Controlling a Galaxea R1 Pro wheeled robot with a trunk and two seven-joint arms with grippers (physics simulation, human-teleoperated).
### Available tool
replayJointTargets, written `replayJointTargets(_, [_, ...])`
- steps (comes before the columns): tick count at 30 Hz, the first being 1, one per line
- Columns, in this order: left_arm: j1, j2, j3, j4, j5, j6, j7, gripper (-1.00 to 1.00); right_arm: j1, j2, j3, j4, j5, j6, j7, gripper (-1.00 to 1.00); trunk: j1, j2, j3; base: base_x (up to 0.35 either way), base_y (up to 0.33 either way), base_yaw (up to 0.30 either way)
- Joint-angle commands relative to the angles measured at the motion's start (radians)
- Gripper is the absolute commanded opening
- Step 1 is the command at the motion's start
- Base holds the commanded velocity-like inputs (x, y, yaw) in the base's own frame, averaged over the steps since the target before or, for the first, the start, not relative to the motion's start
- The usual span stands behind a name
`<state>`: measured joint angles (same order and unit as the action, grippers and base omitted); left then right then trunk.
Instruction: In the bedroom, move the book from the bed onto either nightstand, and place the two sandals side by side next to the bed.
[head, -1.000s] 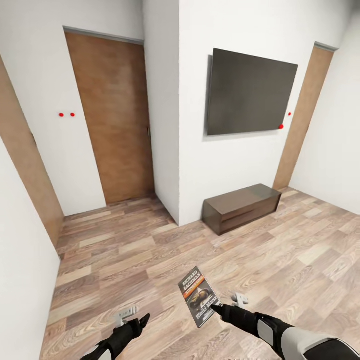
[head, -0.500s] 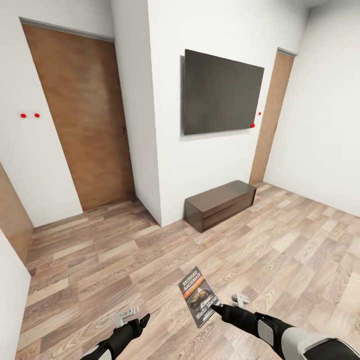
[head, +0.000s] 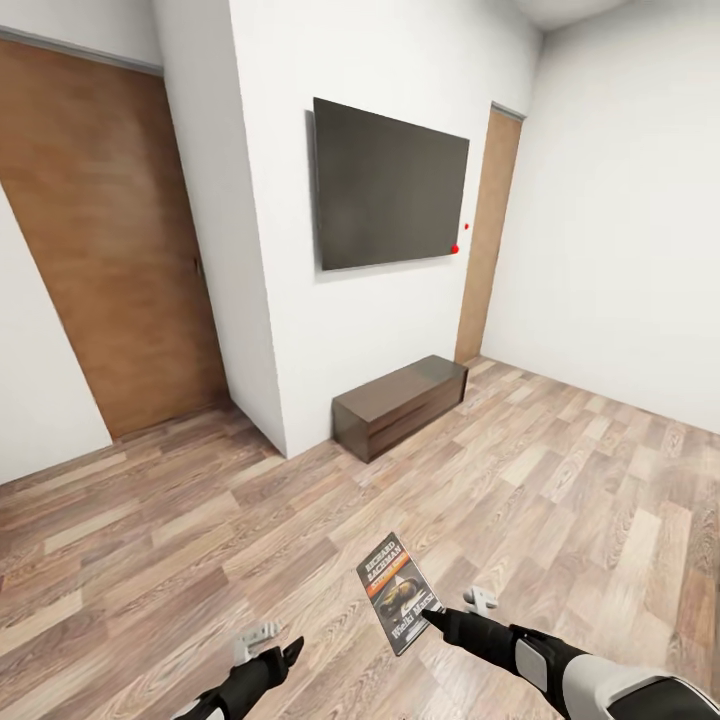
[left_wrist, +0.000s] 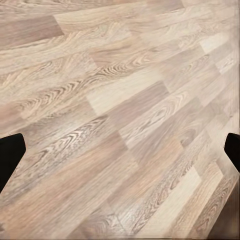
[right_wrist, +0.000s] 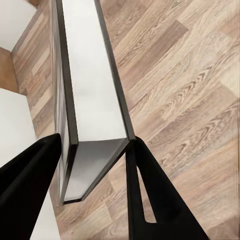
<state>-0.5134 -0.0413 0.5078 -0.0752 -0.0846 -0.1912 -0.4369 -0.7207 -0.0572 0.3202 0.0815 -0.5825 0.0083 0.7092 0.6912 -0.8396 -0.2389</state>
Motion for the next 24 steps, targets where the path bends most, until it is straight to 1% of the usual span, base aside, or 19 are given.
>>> replayJointTargets(1, [0.0,0.0,0.008,0.001,-0.009,-0.004,-0.002,1.0,-0.002,0.0,0.003,0.003,-0.012,0.001,0.006,-1.0,0.0,-0.001,-0.001,0.0,0.0,-0.283])
replayJointTargets(18, [0.0,0.0,0.008,0.003,-0.009,-0.004,-0.002,1.0,-0.002,0.0,0.003,0.003,-0.012,0.001,0.006,-1.0,0.0,-0.001,-0.001,0.001,0.0,-0.283])
replayJointTargets(24, [0.0,0.0,0.008,0.003,-0.009,-0.004,-0.002,1.0,-0.002,0.0,0.003,0.003,-0.012,0.001,0.006,-1.0,0.0,-0.001,-0.001,0.122,0.0,-0.278])
